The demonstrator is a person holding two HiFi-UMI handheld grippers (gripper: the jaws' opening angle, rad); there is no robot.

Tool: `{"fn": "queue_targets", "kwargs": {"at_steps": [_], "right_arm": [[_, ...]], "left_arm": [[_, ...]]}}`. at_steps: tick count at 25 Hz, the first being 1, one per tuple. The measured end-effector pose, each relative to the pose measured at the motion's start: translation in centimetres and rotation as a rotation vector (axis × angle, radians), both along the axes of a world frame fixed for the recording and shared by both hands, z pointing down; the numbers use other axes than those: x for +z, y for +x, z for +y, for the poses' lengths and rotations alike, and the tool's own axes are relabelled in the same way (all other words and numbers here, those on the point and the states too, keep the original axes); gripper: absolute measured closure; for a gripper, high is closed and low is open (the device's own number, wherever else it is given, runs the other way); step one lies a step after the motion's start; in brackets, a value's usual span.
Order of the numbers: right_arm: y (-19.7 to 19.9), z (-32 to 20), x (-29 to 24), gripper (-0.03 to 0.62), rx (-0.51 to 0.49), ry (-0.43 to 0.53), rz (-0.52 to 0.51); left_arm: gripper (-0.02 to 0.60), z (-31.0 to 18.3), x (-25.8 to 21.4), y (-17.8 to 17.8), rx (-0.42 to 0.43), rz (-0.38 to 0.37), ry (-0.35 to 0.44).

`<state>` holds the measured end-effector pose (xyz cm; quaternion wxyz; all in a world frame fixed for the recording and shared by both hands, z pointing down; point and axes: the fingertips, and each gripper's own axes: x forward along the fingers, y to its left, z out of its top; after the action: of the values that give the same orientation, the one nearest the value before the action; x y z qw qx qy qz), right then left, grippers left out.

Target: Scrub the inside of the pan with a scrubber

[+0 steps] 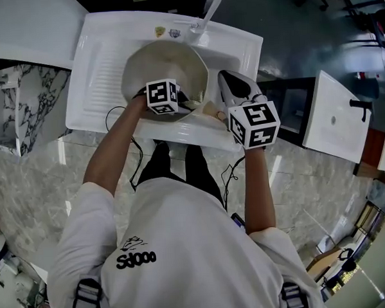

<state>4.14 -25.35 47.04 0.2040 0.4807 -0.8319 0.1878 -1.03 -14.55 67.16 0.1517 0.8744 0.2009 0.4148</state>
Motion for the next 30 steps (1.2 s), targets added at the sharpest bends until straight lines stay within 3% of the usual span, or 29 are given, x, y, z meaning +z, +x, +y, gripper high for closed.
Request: {"fn": "queue_targets", "kwargs": {"at_steps": [7, 15, 21, 30], "right_arm": [[-0.2, 0.2, 0.1, 0.585, -0.004, -0.005, 0.001], [0.0, 0.0, 0.8, 0.585, -0.001, -0.023, 0.002], [0.8, -0.7, 1.4, 0.585, 0.019, -0.037, 0.005], [2.3, -2.0, 2.5, 0.585, 0.044, -0.062, 0.014]], "left_arm": [[0.514, 0.2, 0.3, -0.5, 0.004, -0.039, -0.035], [0.514, -0.9, 2.3, -0.1, -0.006, -0.108, 0.076], [0.514, -4.9, 3.9, 0.1, -0.103, -0.17, 0.206], [0.514, -11.2, 4.6, -0.6, -0.314, -0.273, 0.302]]}}
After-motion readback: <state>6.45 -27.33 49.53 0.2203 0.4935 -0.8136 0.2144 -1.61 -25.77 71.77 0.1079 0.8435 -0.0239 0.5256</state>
